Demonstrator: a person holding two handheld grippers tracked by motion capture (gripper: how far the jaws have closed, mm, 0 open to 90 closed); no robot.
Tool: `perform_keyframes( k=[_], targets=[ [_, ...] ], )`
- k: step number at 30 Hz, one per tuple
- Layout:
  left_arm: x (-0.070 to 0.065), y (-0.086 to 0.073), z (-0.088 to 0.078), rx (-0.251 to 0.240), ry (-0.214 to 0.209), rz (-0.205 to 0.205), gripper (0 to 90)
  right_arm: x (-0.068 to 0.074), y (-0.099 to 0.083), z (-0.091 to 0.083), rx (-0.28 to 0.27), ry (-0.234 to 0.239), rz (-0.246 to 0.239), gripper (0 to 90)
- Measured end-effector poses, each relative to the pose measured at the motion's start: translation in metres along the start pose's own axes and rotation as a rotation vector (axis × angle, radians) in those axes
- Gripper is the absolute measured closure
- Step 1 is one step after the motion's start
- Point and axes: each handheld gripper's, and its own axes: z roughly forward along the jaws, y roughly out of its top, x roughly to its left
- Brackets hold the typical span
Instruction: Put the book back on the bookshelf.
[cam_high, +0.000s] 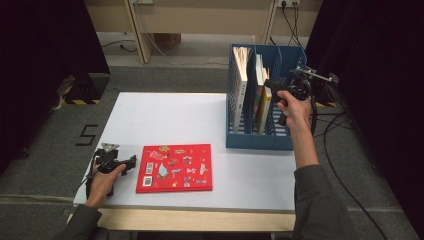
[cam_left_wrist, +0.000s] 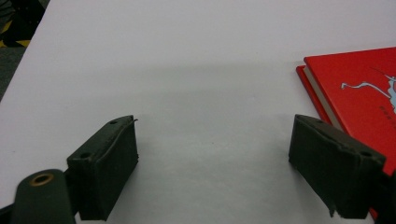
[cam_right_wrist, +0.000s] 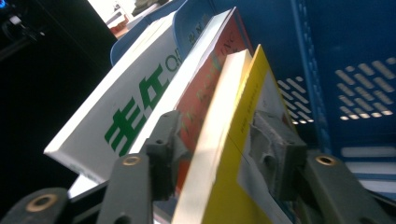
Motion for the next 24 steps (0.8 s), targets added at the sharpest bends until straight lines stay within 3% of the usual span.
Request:
perform_keyframes(
  k=[3,6,8,11,15,18,22,23,24],
  targets=[
    [0.0,0.0,0.0,0.0,0.001,0.0,14.2,0.0,-0.001,-0.008,0.001,0.013,-0.044,47.1],
    [0.0,0.0,0.0,-0.001,0.0,0.0,14.3,0.0,-0.004,-0.014,0.04,0.035,-0.084,43.3],
    [0.0,0.0,0.0,0.0,0.0,0.0,14.3,0.0,-0.007,-0.018,0.038,0.026,-0.099,42.2],
    [0.0,0.0,0.0,0.0,0.0,0.0,14.3,-0.001,-0.01,-0.025,0.049,0.058,-0.104,39.5],
    [0.0,0.0,0.0,0.0,0.0,0.0,14.2,-0.002,-0.016,-0.034,0.054,0.025,-0.147,34.5],
    [0.0,0.0,0.0,0.0,0.0,0.0,14.2,-0.003,-0.022,-0.038,0.065,0.023,-0.186,34.9],
    [0.0,0.0,0.0,0.0,0.0,0.0,14.2,-0.003,-0.034,-0.041,0.086,0.007,-0.265,41.8],
    [0.0,0.0,0.0,0.0,0.0,0.0,14.2,-0.003,-0.034,-0.041,0.086,0.007,-0.265,41.8],
    [0.0,0.0,0.0,0.0,0.0,0.001,14.2,-0.003,-0.039,-0.042,0.095,-0.01,-0.313,44.9]
  ],
)
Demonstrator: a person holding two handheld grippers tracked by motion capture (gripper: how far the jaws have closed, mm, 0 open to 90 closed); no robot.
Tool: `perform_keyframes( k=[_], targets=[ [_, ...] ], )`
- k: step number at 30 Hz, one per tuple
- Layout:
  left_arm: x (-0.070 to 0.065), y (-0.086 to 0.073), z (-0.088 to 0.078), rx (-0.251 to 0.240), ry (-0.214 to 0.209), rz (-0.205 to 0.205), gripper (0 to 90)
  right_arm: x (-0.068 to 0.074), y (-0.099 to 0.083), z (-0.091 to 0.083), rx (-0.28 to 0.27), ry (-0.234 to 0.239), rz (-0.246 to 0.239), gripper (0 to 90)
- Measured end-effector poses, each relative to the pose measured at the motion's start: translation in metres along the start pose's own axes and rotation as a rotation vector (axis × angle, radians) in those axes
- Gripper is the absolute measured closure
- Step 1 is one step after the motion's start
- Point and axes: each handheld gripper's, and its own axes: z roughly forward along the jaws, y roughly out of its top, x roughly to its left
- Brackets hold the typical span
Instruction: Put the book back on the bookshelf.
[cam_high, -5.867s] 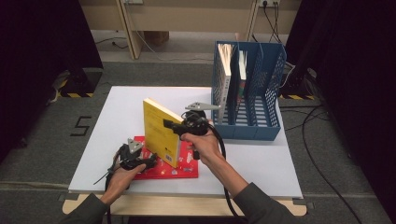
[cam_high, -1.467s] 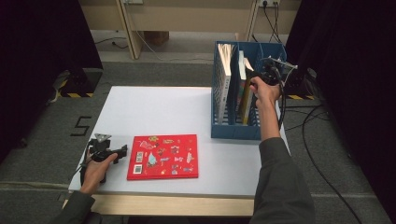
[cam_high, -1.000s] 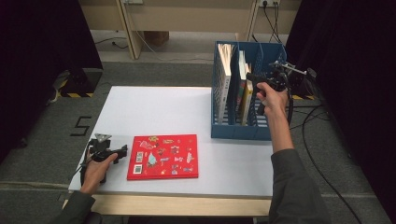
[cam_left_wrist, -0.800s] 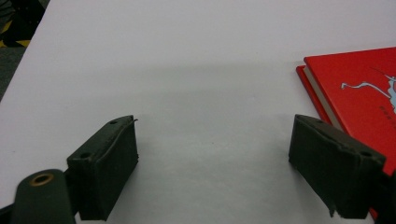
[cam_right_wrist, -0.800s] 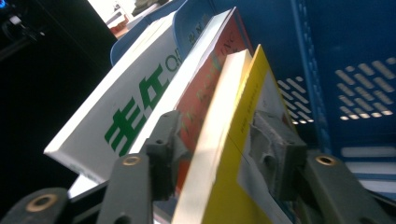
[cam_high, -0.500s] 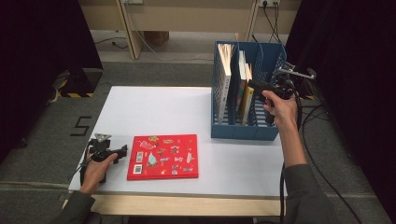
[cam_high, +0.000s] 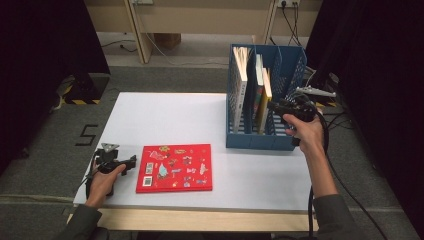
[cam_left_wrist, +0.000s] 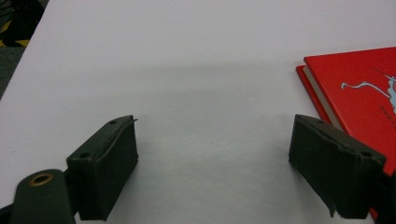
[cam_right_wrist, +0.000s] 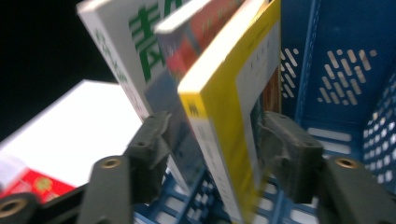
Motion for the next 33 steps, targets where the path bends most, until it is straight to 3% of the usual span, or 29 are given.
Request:
perform_keyframes(
  k=[8,17,23,28,33],
  targets=[
    [0.0,0.0,0.0,0.0,0.0,0.0,14.3,-0.004,-0.015,0.007,0.042,-0.022,-0.01,49.7],
    [0.0,0.0,0.0,0.0,-0.001,0.0,14.2,-0.009,-0.034,0.03,0.098,-0.069,-0.036,54.0],
    [0.0,0.0,0.0,0.0,0.0,0.0,14.2,-0.008,-0.04,0.039,0.128,-0.051,-0.06,58.2],
    [0.0,0.0,0.0,0.0,0.0,0.0,14.2,-0.008,-0.041,0.049,0.137,-0.08,-0.075,62.3],
    [0.0,0.0,0.0,0.0,-0.001,0.0,14.2,-0.012,-0.041,0.067,0.138,-0.085,-0.051,65.2]
  ],
)
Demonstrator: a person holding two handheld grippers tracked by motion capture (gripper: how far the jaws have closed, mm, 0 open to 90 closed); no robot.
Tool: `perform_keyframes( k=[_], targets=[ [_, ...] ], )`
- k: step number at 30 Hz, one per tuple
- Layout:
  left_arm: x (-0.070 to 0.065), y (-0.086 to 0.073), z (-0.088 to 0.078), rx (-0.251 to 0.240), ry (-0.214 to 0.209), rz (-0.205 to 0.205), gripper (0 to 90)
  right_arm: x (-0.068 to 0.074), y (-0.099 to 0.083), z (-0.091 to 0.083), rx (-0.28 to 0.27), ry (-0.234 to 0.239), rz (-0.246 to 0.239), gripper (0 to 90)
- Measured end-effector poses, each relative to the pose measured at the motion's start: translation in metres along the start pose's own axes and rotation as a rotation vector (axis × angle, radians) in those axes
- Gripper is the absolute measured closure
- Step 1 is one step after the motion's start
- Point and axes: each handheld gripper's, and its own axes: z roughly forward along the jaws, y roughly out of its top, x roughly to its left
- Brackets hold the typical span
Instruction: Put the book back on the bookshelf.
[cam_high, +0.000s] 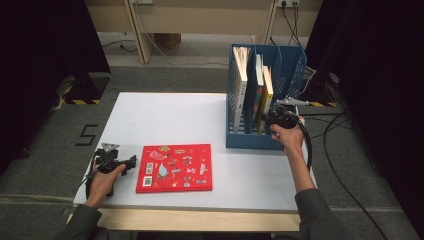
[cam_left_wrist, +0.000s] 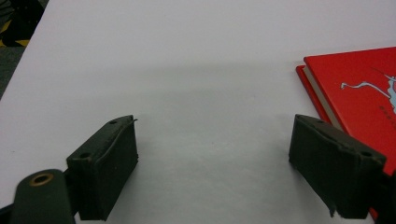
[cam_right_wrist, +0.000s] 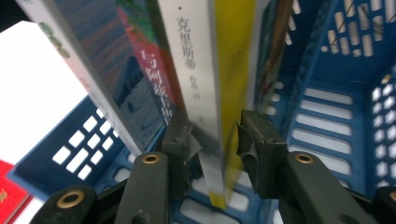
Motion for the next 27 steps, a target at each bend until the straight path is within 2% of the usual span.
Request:
perform_keyframes(
  k=[5,9,14,18,19,20,22,27],
  targets=[
    [0.0,0.0,0.0,0.0,-0.001,0.0,14.2,0.001,0.007,0.011,0.005,-0.002,-0.006,62.8],
    [0.0,0.0,0.0,0.0,-0.002,0.0,14.2,0.004,0.004,0.007,0.001,0.0,-0.013,63.6],
    [0.0,0.0,0.0,0.0,0.0,0.001,14.2,0.008,0.0,-0.002,-0.002,-0.006,-0.05,64.0],
    [0.0,0.0,0.0,0.0,0.0,0.001,14.2,0.006,-0.001,0.0,-0.008,-0.015,-0.035,68.4],
    [0.0,0.0,0.0,0.0,0.0,0.001,14.2,0.004,-0.002,0.005,-0.018,-0.007,-0.004,67.9],
    [0.0,0.0,0.0,0.0,0.0,0.001,14.2,0.003,-0.002,0.006,-0.023,-0.007,0.006,68.2],
    [0.0,0.0,0.0,0.0,0.0,0.001,14.2,0.004,-0.001,0.01,-0.031,-0.021,-0.006,68.7],
    [0.0,0.0,0.0,0.0,0.0,0.001,14.2,0.005,0.004,0.019,-0.04,-0.035,0.008,69.3]
  ],
)
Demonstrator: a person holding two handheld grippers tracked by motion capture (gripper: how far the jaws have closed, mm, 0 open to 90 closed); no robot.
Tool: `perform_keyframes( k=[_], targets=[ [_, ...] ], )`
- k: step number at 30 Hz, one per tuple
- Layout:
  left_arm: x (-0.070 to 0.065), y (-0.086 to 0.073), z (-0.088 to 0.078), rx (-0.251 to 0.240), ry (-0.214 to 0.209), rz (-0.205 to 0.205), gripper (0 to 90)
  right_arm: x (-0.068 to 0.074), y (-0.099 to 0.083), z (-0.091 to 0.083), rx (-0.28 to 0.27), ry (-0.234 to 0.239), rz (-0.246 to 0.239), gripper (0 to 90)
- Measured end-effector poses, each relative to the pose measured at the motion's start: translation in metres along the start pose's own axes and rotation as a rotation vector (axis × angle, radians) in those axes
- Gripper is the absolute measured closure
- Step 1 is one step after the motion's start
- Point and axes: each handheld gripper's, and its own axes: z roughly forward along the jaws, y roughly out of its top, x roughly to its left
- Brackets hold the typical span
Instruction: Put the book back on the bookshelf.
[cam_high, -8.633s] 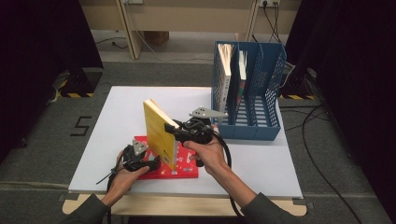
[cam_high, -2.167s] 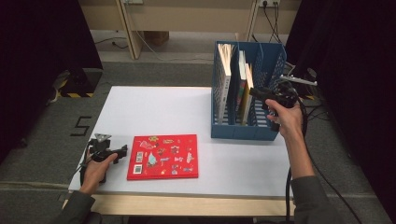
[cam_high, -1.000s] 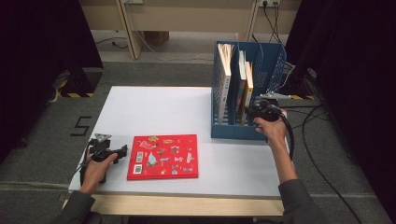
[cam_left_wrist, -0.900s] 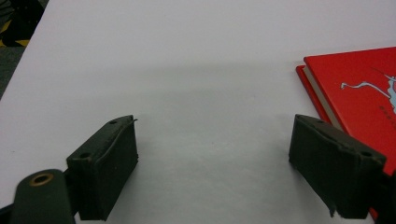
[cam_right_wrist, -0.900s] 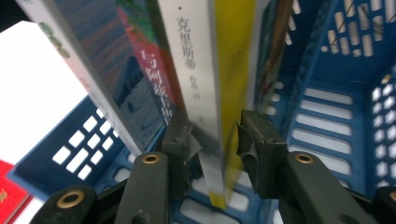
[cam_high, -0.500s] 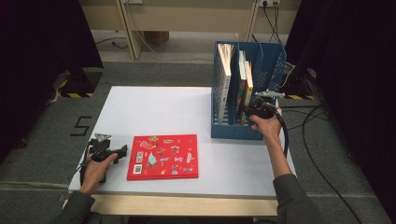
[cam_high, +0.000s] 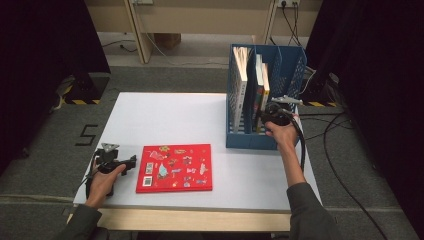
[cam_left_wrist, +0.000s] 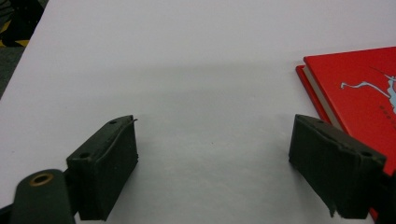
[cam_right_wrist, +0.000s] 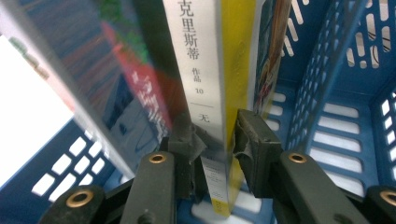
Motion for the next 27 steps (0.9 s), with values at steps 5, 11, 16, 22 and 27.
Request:
perform_keyframes(
  k=[5,11,16,22,27],
  targets=[
    [0.0,0.0,0.0,0.0,-0.001,0.0,14.2,-0.006,0.001,0.005,-0.018,0.034,0.002,68.1],
    [0.0,0.0,0.0,0.0,0.0,0.0,14.2,-0.009,0.003,-0.005,-0.009,0.009,-0.042,44.1],
    [0.0,0.0,0.0,0.0,0.0,0.0,14.2,-0.011,0.005,-0.017,-0.046,0.059,-0.049,35.5],
    [0.0,0.0,0.0,0.0,0.0,0.0,14.2,0.006,0.012,-0.013,-0.032,0.061,-0.074,27.1],
    [0.0,0.0,0.0,0.0,-0.001,0.0,14.2,0.016,0.019,-0.002,-0.052,0.044,-0.051,38.2]
  ],
)
